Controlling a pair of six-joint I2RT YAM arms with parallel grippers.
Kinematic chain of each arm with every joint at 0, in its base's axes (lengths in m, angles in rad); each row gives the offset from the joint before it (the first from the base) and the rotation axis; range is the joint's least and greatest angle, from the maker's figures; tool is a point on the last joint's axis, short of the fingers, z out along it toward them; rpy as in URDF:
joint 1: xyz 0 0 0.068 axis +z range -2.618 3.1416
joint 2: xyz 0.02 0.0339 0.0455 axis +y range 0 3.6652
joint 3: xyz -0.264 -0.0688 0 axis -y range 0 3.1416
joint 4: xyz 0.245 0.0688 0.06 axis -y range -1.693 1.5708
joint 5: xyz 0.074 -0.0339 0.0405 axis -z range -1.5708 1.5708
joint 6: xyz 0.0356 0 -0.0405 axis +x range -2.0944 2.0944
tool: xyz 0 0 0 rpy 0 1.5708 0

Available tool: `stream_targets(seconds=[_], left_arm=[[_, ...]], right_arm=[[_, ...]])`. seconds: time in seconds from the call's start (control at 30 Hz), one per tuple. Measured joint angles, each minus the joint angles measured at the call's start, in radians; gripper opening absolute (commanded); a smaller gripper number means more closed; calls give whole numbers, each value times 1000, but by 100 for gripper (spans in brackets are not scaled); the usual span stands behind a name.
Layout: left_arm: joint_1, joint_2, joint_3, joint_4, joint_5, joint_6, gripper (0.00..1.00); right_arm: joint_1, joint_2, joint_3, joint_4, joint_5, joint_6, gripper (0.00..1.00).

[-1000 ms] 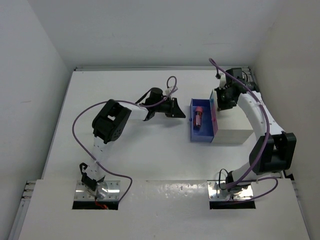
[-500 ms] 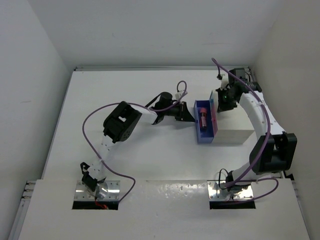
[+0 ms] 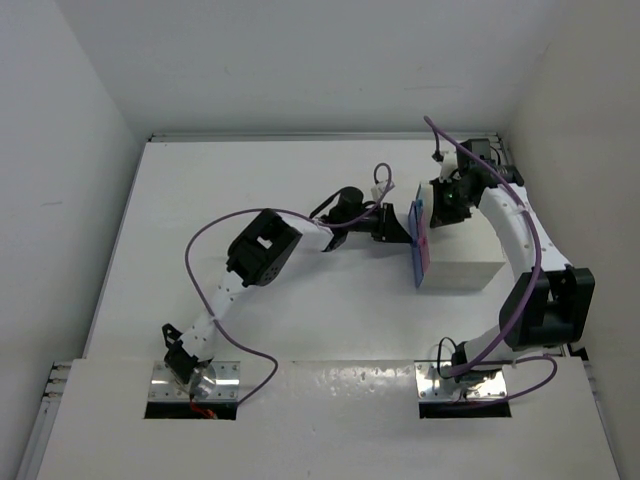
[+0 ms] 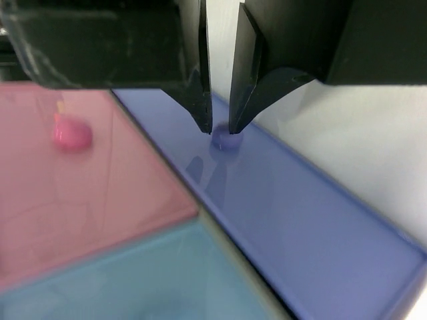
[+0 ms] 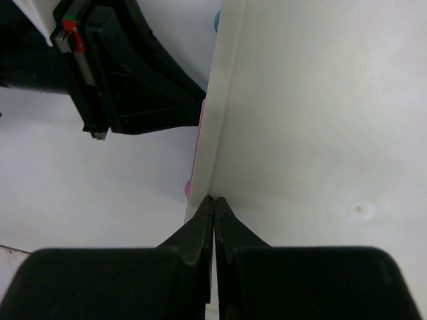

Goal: Sort the stationery into containers
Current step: Close the drawer in the storage box, then reset both arms

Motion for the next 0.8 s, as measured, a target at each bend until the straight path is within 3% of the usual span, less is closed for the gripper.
stream_targets(seconds=[0.27,0.47,0.53,0.6,0.63,0.7,0.73,0.77,0.8], left_arm=[[-3,71,101,33,13,-47,30],[0,84,100,42,7,-62,45],[9,78,79,37,0,-48,51],[18,57,48,1,-1,-17,56],[28,40,31,-22,-1,-1,58],[59,-13,-5,-101,-5,61,67],[80,-40,-13,-146,-5,94,71],[106,-71,-11,-217,-8,141,76],[136,-101,3,-304,-8,195,87]], right_arm=[[-2,0,0,-11,-19,6,0],[-11,11,14,-26,-24,8,0],[-19,19,23,-35,-32,12,5],[-30,30,35,-46,-41,17,12],[-39,35,44,-53,-41,18,25],[-61,49,71,-76,-43,13,42],[-72,56,85,-86,-39,11,56],[-85,64,101,-96,-37,10,62],[-103,76,124,-108,-32,2,66]])
